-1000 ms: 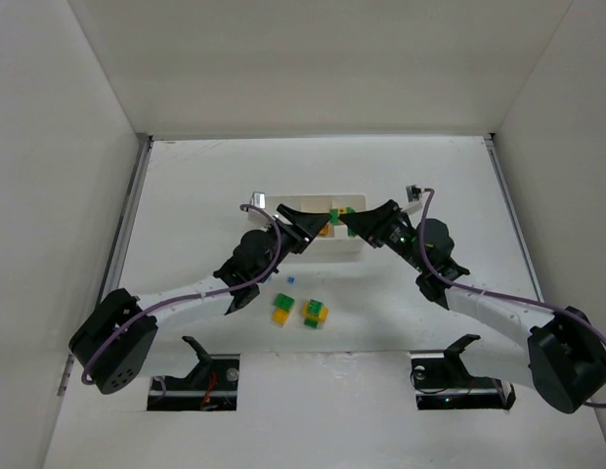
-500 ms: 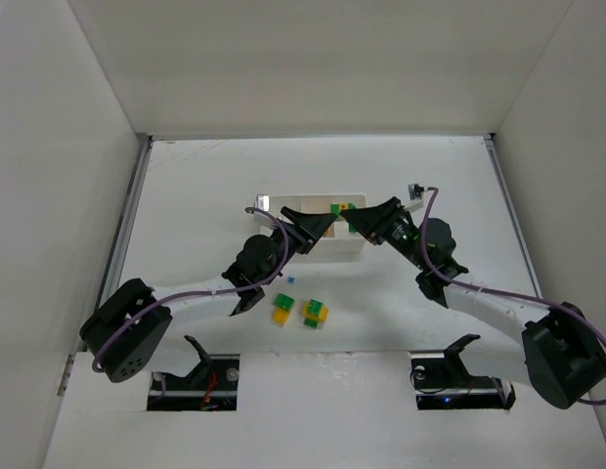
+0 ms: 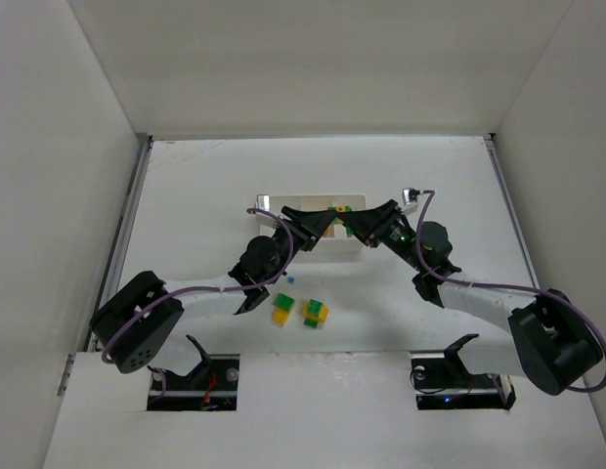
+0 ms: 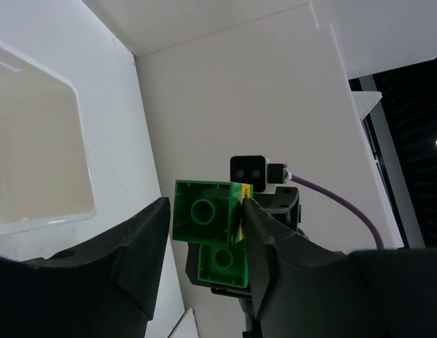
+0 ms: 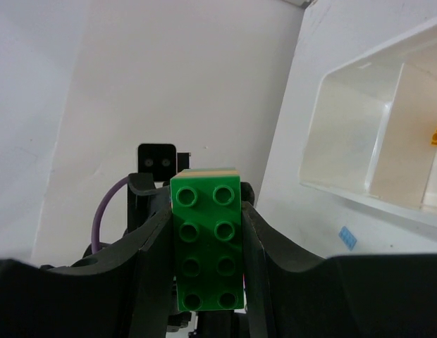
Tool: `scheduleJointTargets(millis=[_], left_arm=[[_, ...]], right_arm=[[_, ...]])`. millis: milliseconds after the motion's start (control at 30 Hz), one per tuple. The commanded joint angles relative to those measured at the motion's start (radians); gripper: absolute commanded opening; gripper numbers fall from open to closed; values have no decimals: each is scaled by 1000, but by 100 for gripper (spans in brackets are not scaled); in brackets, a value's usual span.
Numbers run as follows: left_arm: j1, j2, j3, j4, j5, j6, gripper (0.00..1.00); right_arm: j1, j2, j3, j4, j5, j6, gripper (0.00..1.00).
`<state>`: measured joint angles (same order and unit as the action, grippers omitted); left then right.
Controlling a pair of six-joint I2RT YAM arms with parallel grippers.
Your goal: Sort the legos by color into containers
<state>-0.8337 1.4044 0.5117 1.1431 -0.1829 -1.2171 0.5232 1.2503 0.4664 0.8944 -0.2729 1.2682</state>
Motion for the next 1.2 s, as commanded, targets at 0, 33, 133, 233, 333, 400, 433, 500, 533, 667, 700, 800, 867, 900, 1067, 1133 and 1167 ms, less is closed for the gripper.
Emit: scheduleJointTargets(millis=[0, 33, 133, 233, 333, 400, 433, 500, 533, 667, 700, 800, 867, 900, 1067, 1133, 1167], left_arm=[[-9, 11, 39, 99, -13, -12, 39], [-9, 11, 36, 106, -13, -13, 36], [-9, 2, 31, 104, -16, -9, 26], [-9, -13, 27, 87, -20, 4, 22], [-9, -30, 19, 61, -20, 31, 19], [-2, -42, 13, 32, -17, 44, 18], [2, -50, 7, 15, -17, 51, 18], [15, -70, -12, -14, -20, 74, 17], [23, -76, -18, -23, -20, 82, 17], [54, -76, -19, -57, -20, 100, 16], [55, -71, -15, -65, -20, 108, 16], [61, -33, 26, -89, -18, 136, 16], [64, 20, 88, -127, 0, 154, 17], [66, 53, 124, -152, 11, 165, 17], [74, 212, 296, -294, 26, 220, 17], [78, 263, 355, -350, 29, 223, 18], [80, 284, 381, -373, 31, 228, 19]], right_arm=[[1, 20, -8, 170, -51, 62, 25], [1, 24, -9, 181, -51, 68, 25], [-2, 29, -17, 192, -49, 74, 25], [-19, 18, -25, 184, -43, 72, 25], [-44, 0, -29, 175, -52, 69, 25], [-70, -17, -32, 166, -66, 68, 24], [-84, -26, -35, 163, -75, 68, 24], [-105, -43, -43, 156, -87, 63, 24], [-114, -51, -46, 149, -94, 60, 24], [-130, -55, -52, 130, -106, 37, 24], [-130, -55, -55, 129, -106, 31, 24], [-134, -51, -63, 115, -107, 5, 24], [-140, -54, -63, 78, -106, -30, 24], [-142, -60, -64, 52, -98, -52, 24], [-145, -123, -64, -116, -55, -182, 25], [-142, -159, -60, -179, -45, -243, 25], [-141, -176, -58, -211, -34, -268, 25]])
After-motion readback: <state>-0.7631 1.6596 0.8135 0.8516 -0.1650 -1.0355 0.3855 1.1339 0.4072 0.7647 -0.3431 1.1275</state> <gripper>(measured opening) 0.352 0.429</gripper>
